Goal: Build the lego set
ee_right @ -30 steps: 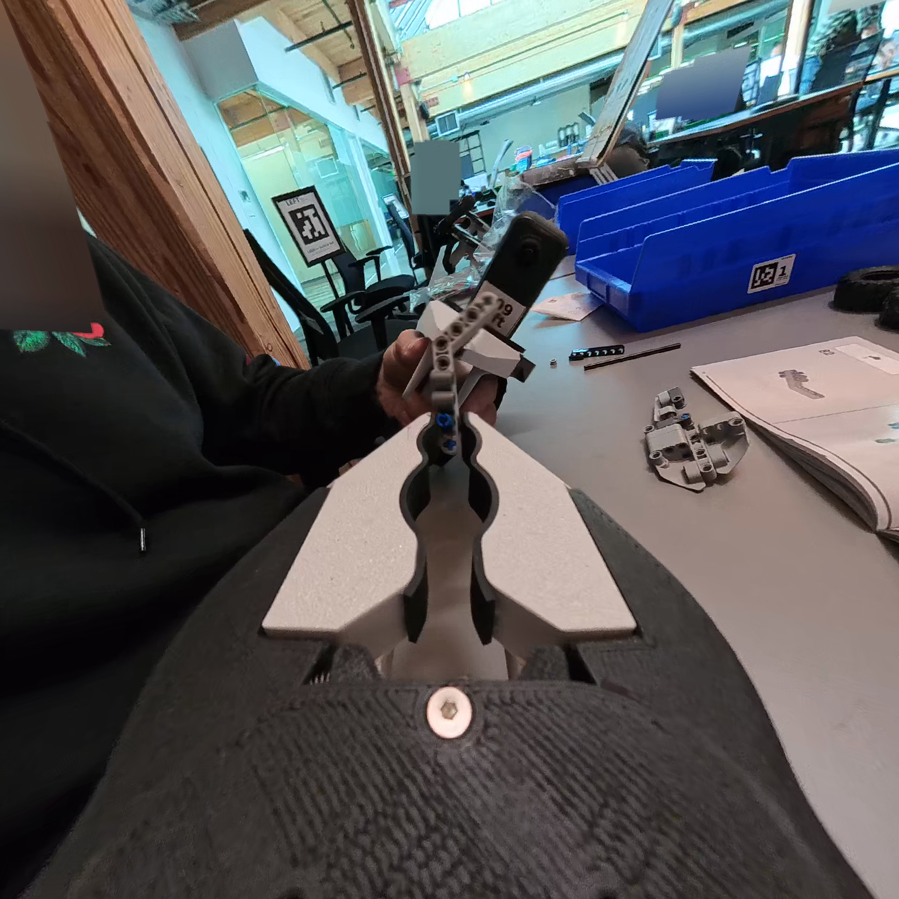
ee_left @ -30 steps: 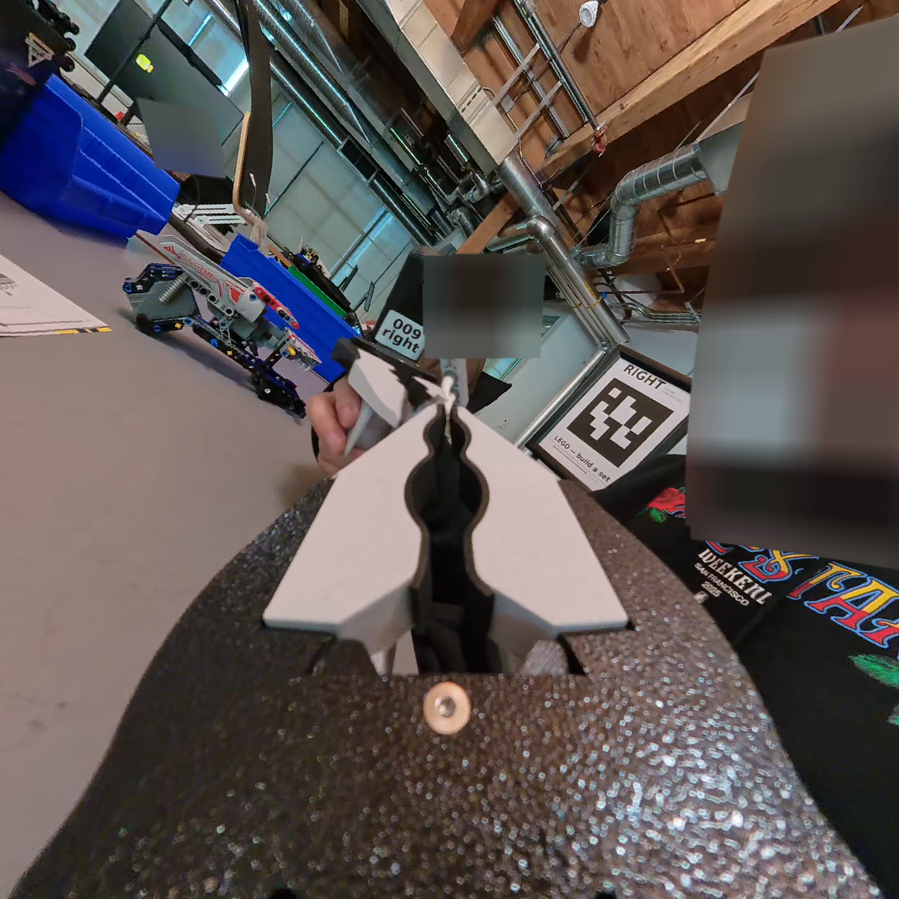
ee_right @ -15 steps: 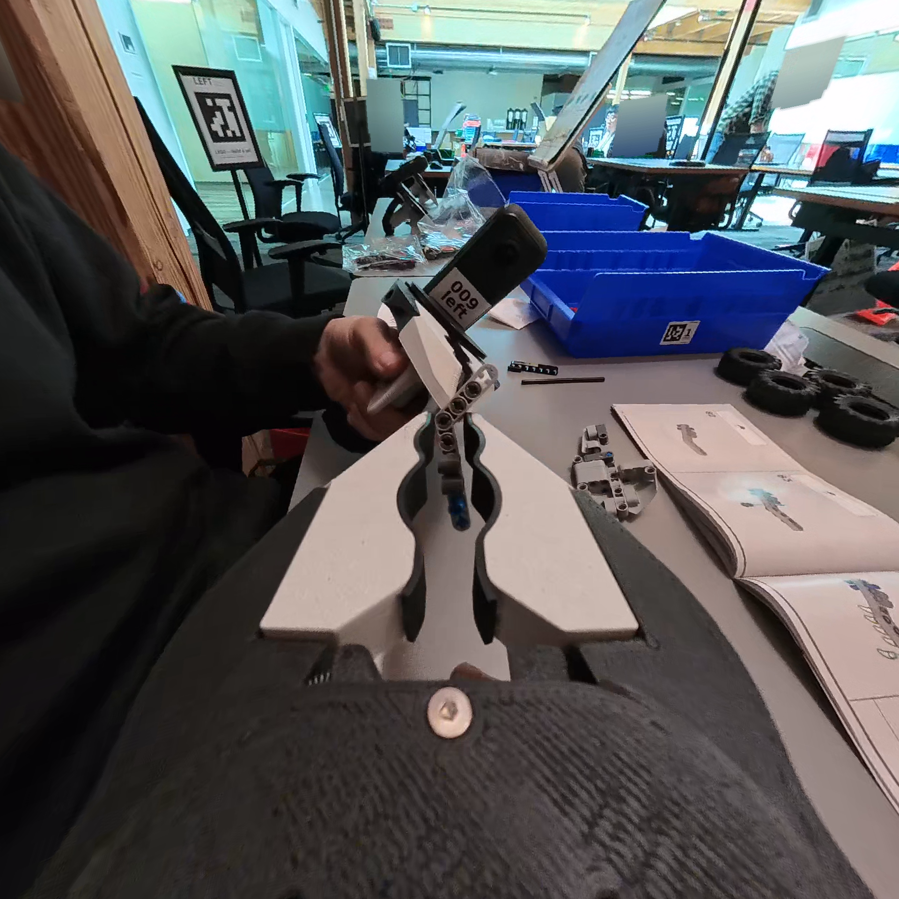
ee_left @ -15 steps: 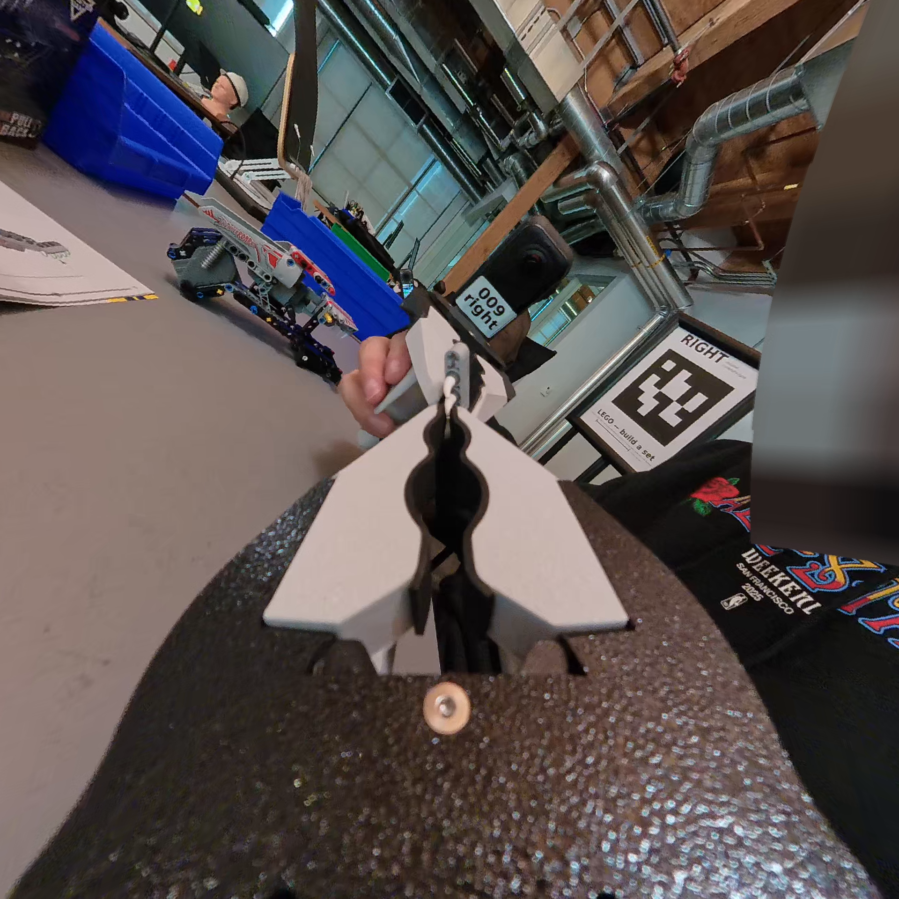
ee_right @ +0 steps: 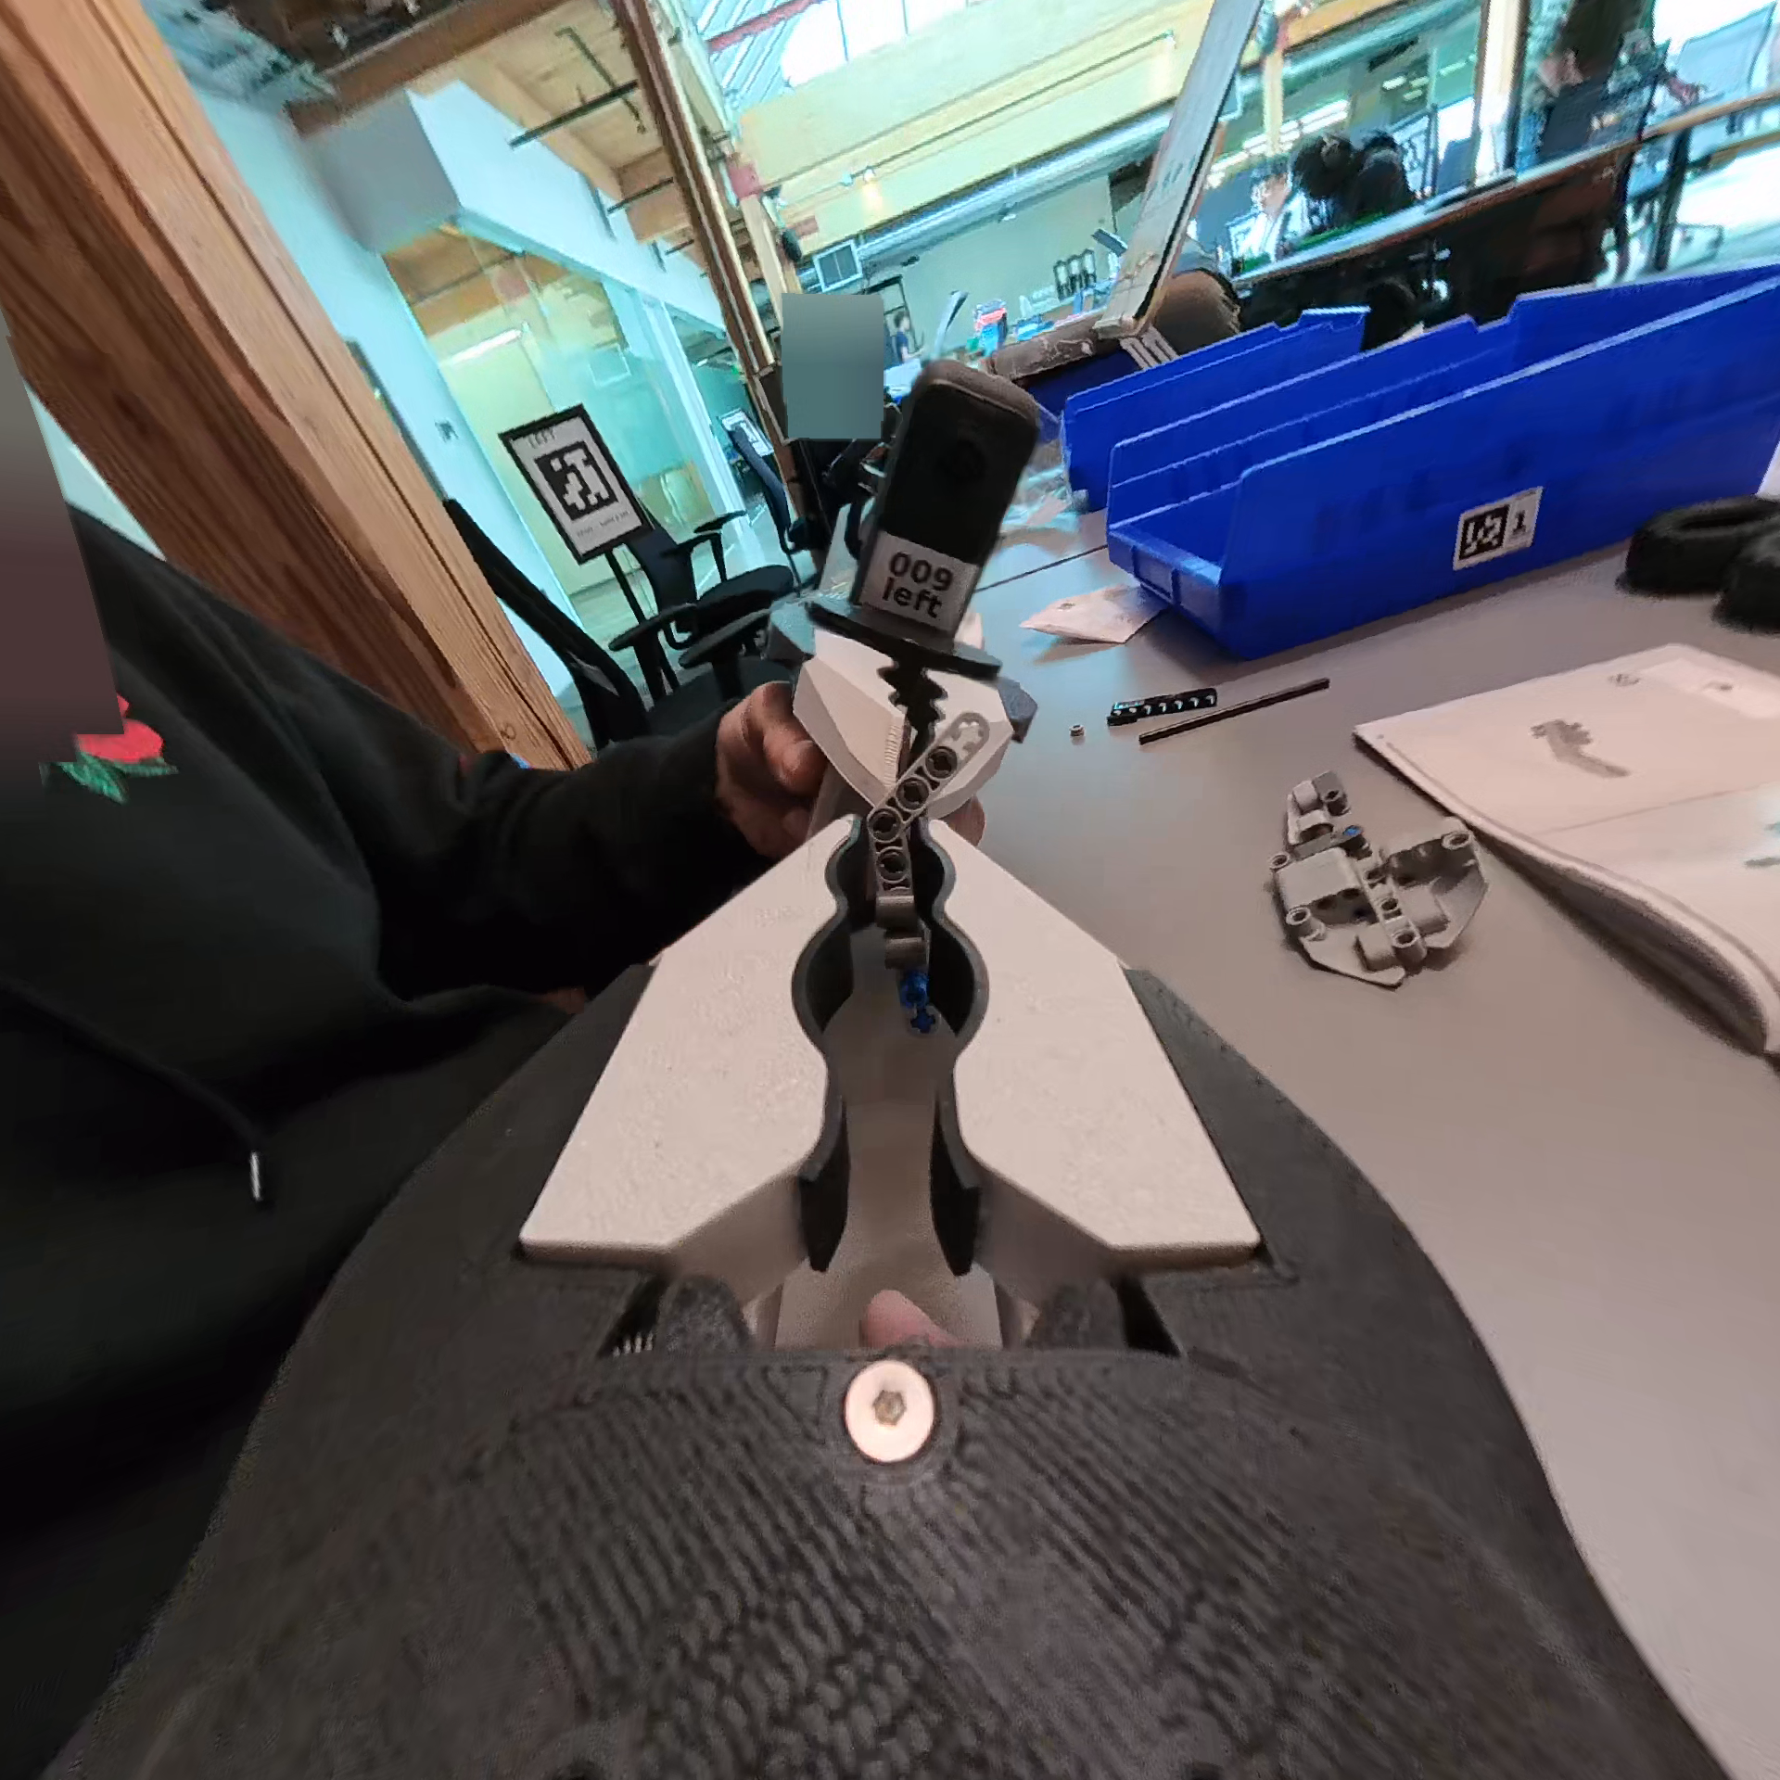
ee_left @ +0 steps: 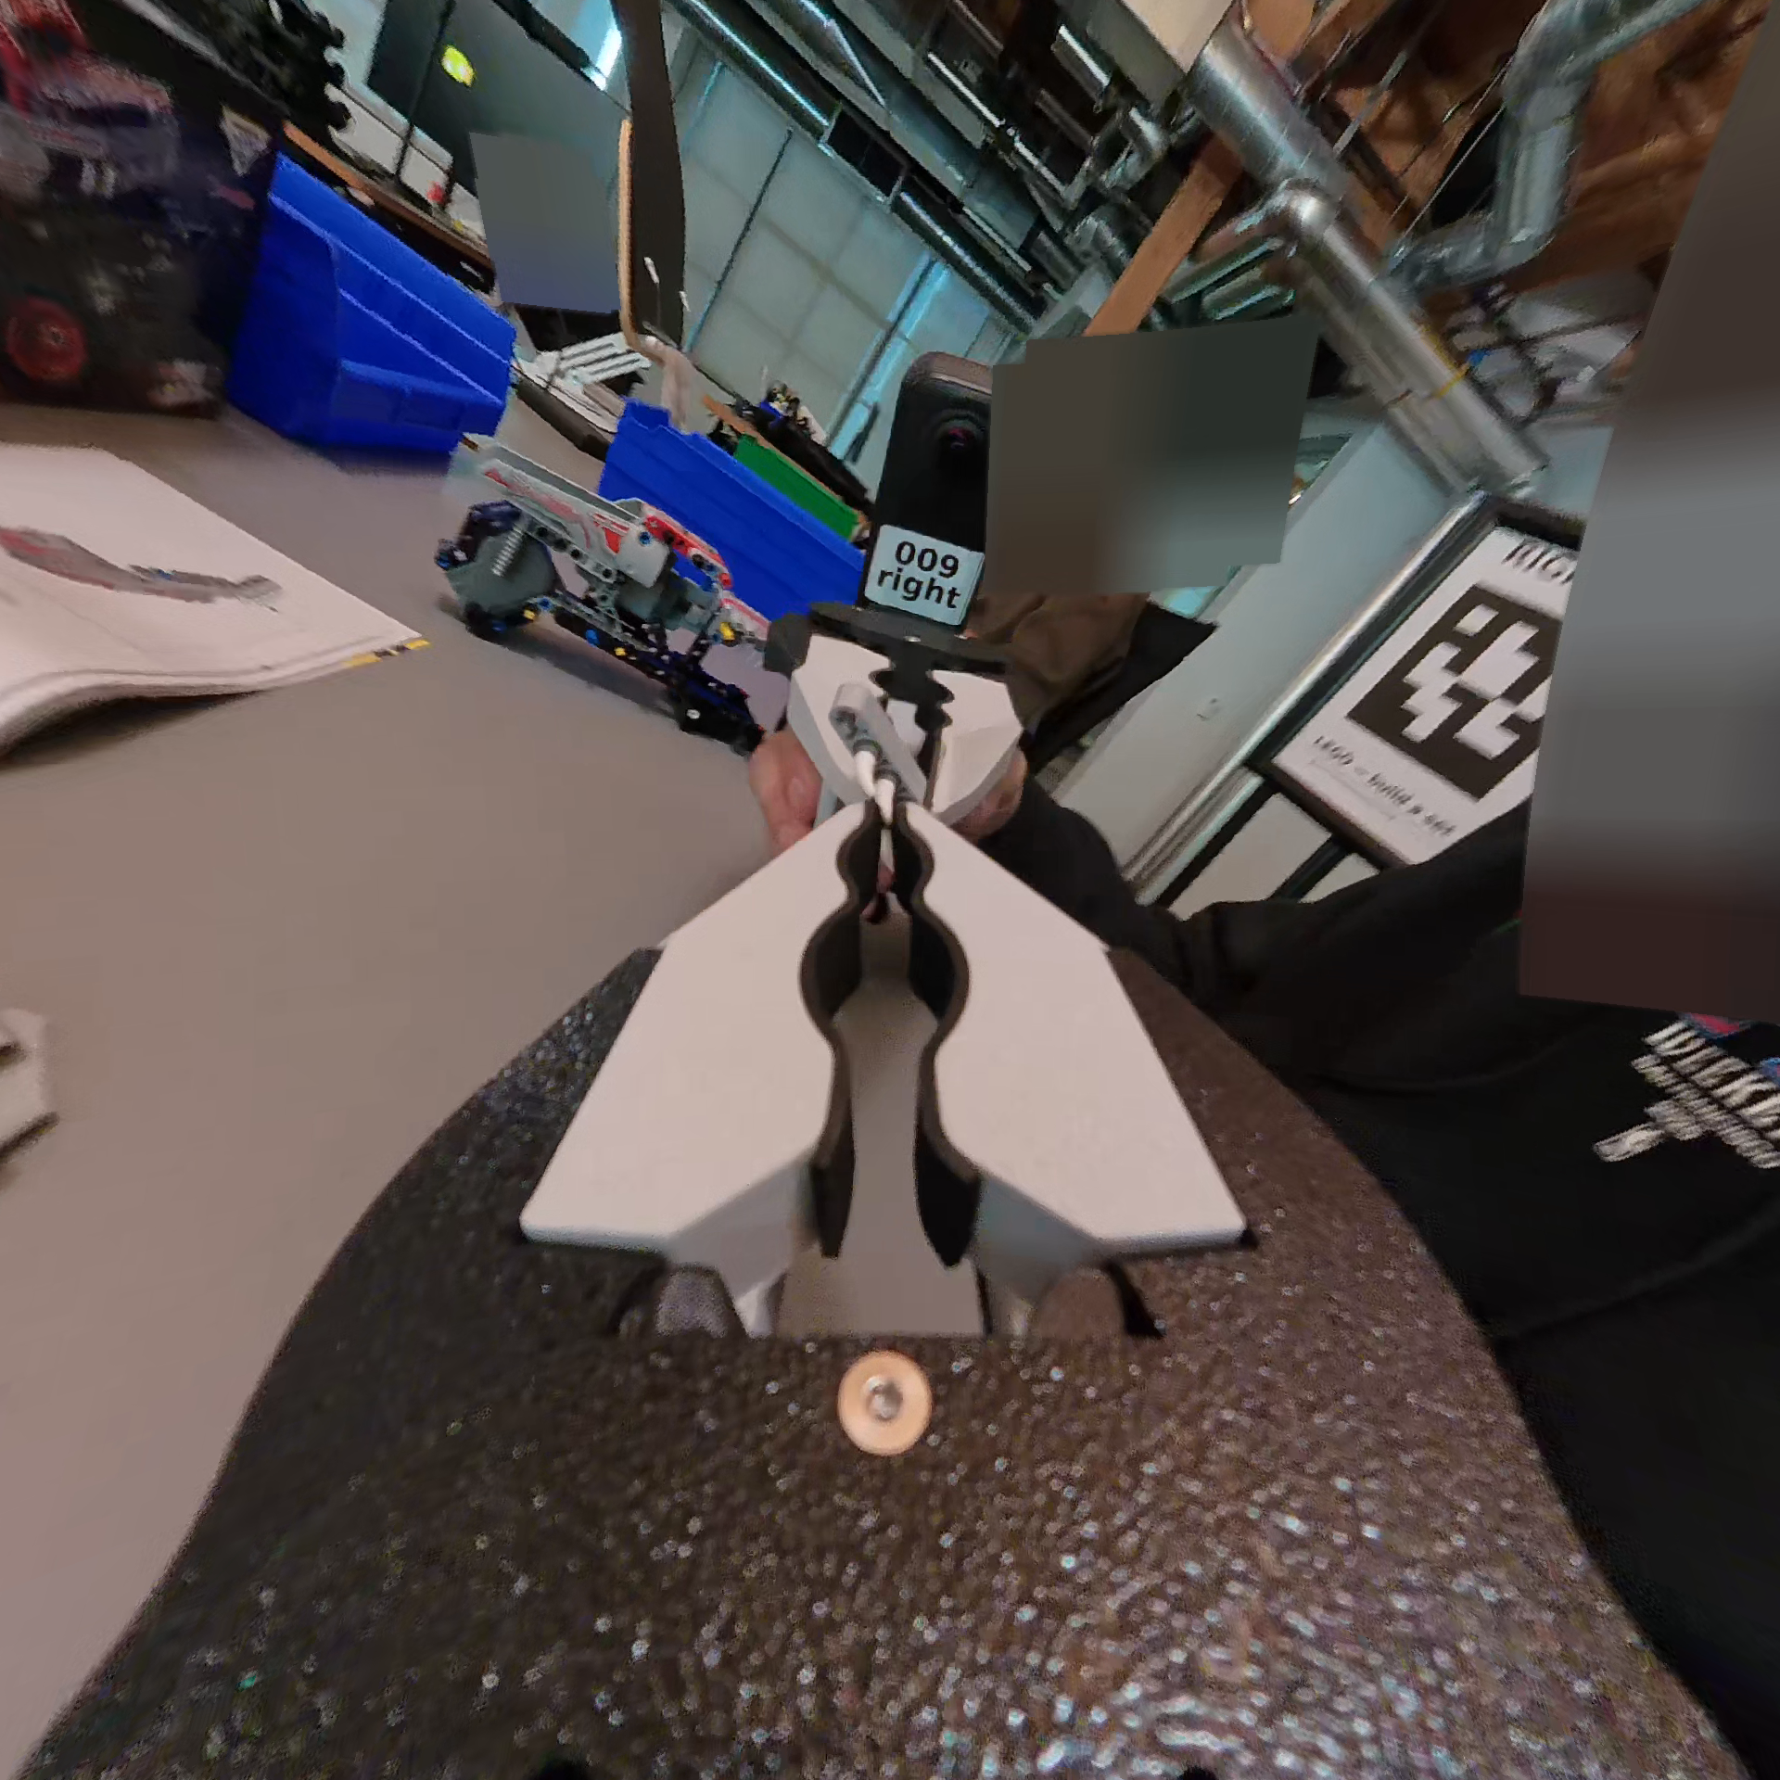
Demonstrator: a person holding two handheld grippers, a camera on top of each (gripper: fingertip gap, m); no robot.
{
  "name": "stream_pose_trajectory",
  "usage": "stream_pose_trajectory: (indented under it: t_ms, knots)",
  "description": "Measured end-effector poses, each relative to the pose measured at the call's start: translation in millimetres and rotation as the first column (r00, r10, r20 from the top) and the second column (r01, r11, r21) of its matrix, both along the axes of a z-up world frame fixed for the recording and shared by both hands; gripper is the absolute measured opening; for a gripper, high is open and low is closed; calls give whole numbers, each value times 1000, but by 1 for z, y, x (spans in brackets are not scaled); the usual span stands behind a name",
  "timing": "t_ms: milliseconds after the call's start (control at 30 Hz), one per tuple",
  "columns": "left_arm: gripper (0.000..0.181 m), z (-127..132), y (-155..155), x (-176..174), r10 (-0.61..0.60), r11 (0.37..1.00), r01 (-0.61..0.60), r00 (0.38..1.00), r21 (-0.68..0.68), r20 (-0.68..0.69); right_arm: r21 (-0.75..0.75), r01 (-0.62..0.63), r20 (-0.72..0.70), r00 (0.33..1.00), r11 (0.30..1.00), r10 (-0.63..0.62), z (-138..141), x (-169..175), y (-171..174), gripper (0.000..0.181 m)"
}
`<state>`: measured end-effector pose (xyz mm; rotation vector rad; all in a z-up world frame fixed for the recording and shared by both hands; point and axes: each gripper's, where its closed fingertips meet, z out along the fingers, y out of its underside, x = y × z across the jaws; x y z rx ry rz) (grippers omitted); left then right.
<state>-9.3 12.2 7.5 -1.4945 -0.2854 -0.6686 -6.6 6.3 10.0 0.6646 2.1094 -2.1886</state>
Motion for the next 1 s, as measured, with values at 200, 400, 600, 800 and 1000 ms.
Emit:
stream_pose_trajectory:
  t_ms: [200, 400, 600, 800, 1000]
  knots:
    - [0, -6, -2, -8, 120, 987, -154, 905, -50, -408, -105, 35, 208, 978, 994, -13, -3, -7, -3, 7]
    - [0, -2, 0, -11, 195, 964, -267, 713, -4, -673, -211, 42, 320, 947, 977, 28, -1, -9, -1, 7]
    - [11, 14, -4, -3, 162, 986, -160, 907, 38, -389, -241, -23, 133, 990, 970, 56, 13, 1, 0, 6]
    - [8, 18, -10, 1, 11, 999, -12, 1000, 42, 26, -176, -18, -76, 997, 984, 5, 23, 7, 5, 7]
    - [0, 24, -7, 10, -73, 996, 62, 985, 71, 156, -34, 20, -244, 969, 999, -27, 20, 10, 4, 7]
